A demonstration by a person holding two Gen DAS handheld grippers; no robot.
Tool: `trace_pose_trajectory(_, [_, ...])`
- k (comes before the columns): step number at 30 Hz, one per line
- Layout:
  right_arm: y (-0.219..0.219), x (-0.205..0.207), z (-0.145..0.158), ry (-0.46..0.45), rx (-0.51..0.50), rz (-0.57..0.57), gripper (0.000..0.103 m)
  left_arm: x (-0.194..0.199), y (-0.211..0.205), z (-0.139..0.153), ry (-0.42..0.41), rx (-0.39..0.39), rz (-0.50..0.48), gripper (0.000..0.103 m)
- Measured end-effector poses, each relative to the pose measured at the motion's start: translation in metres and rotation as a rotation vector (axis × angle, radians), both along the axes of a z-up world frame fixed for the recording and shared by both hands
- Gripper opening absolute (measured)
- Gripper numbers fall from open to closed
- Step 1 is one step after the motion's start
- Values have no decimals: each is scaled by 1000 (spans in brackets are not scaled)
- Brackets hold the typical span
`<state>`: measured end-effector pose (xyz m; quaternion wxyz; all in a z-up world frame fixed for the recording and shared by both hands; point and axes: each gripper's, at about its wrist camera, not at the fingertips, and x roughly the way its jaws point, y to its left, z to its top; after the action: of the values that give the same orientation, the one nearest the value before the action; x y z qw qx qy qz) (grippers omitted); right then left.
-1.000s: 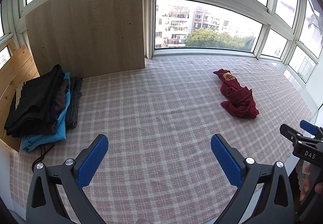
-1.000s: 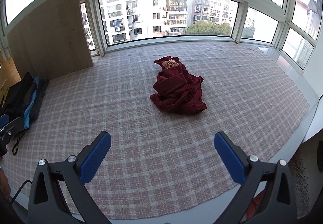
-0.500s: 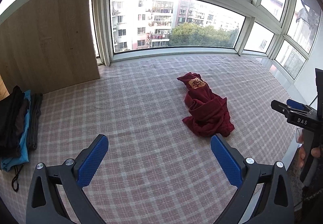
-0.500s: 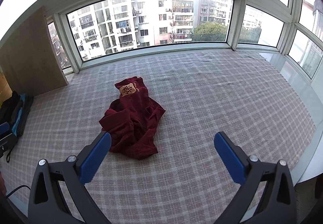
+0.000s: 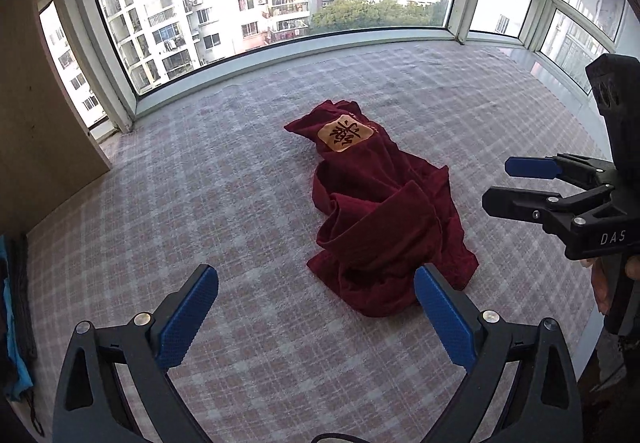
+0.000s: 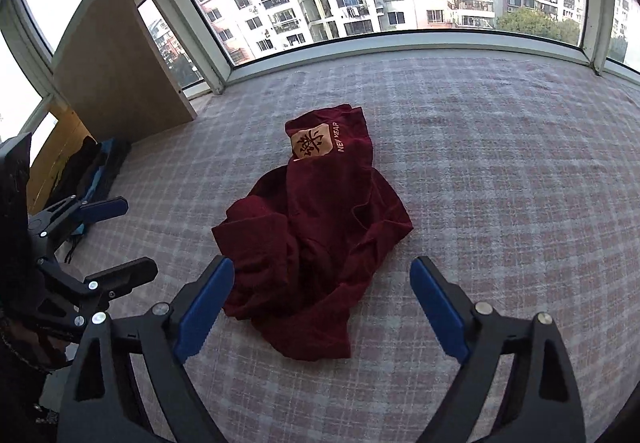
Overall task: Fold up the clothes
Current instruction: 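Grasp the red garment's edge with the right gripper while the left gripper approaches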
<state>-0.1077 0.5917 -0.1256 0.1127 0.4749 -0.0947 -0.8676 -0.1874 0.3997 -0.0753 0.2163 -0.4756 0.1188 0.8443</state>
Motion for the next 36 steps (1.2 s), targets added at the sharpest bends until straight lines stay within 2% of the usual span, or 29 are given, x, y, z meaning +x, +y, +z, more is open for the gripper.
trace_pose_trajectory(2, [-18,-13,-12,-15,28,54,89,-6,-14,-3,-1,-23,35,99])
trace_pose_trajectory(6, [-38,-31,-28,-54,14,109,87,-14,-42,-9,-9,-32,103,99])
trace_pose_trajectory(7, [-41,-33,-31,-67,10,123,72,-15,-47,-12,-14,-31,115,99])
trace_pose_trajectory(8, [-44,-35,-35,-88,6,143,33,-17,-52,-15,-20,-30,127,99])
trace_pose_trajectory(9, [-47,-35,-39,-117,-1,168,12,-19,-55,-19,-27,-32,138,99])
trace_pose_trajectory(10, [-48,-34,-42,-138,-11,185,7,-21,-58,-23,-34,-35,149,99])
trace_pose_trajectory(13, [-42,-22,-35,-130,-28,179,7,-25,-63,-31,-60,-23,158,99])
trace_pose_trajectory(16, [-20,6,-7,-77,-37,122,7,-25,-59,-30,-63,-17,134,99])
trace_pose_trajectory(19, [27,51,24,-9,-45,8,7,-25,-46,-27,-48,-30,80,99])
trace_pose_trajectory(21, [64,77,33,-3,-23,-111,7,-28,-34,-26,-45,-39,37,99])
trace_pose_trajectory(24, [104,98,26,-41,51,-257,7,-35,-10,-27,-39,-62,-29,99])
trace_pose_trajectory(27, [136,107,9,-111,168,-408,7,-43,20,-28,-44,-64,-91,99])
trace_pose_trajectory(32, [179,120,-19,-172,193,-534,7,-54,73,-31,-64,-55,-231,99])
trace_pose_trajectory(34, [194,125,-27,-194,241,-577,7,-59,101,-35,-39,-99,-287,99])
trace_pose_trajectory(36, [214,135,-34,-219,222,-637,7,-67,125,-38,-6,-137,-331,99])
